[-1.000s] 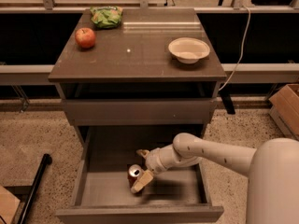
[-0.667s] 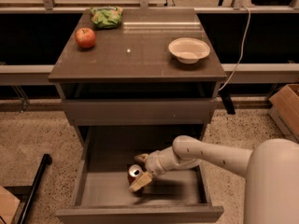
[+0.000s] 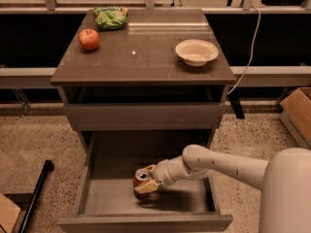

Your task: Pick coke can from middle drawer and place on counter

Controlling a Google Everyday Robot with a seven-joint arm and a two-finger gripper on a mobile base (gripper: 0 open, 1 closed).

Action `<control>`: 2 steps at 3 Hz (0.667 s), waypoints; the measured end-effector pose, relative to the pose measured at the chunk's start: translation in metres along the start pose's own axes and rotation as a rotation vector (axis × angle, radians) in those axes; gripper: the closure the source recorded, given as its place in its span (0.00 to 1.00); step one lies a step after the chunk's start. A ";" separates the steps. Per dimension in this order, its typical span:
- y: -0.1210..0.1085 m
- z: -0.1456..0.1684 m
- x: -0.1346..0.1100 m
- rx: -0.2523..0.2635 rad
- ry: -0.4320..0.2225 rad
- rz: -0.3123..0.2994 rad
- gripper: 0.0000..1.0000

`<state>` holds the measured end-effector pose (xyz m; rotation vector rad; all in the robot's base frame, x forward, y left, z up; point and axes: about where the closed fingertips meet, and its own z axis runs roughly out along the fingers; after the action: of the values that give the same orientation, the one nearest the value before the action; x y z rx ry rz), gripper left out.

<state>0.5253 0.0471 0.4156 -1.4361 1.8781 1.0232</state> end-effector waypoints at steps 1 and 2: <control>0.010 -0.044 -0.037 -0.003 -0.022 -0.031 0.97; 0.046 -0.143 -0.111 -0.027 0.009 -0.123 1.00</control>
Offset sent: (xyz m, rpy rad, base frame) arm -0.0003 -0.0957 0.3242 -0.0522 -0.2248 0.1620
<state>0.5135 -0.0061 0.5937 -1.5537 1.7636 0.9884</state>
